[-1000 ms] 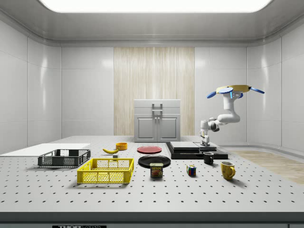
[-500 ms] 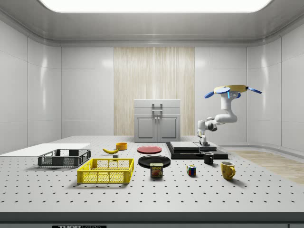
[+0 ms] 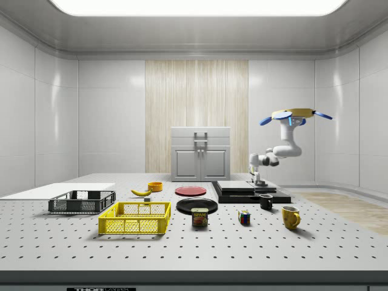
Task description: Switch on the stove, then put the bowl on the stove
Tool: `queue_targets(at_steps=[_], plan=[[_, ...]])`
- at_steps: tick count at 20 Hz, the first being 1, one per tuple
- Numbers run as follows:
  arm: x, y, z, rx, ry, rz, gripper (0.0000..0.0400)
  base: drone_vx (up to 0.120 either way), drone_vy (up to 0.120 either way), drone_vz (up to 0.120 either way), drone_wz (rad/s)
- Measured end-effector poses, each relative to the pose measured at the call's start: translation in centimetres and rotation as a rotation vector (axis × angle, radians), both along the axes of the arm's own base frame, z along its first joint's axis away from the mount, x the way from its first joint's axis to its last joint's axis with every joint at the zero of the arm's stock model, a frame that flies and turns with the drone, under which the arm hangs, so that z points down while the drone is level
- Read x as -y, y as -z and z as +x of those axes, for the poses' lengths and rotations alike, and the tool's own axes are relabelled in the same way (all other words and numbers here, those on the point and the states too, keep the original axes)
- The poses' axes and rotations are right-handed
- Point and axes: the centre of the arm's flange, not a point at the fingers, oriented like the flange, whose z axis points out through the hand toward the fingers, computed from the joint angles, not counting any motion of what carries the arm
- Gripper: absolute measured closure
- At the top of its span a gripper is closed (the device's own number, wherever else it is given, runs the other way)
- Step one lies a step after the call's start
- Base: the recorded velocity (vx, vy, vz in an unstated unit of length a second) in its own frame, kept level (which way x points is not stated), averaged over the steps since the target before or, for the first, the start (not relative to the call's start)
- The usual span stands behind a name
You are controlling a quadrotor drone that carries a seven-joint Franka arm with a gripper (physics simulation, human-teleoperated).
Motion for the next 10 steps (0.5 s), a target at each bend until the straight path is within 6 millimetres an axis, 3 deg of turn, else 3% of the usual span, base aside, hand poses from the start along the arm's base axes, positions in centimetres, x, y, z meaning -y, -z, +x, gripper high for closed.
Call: queue_targets(at_steps=[10], plan=[[-1.4, 0.0, 0.0, 0.0, 0.0, 0.0, 0.0, 0.12, 0.0, 0.0, 0.0]])
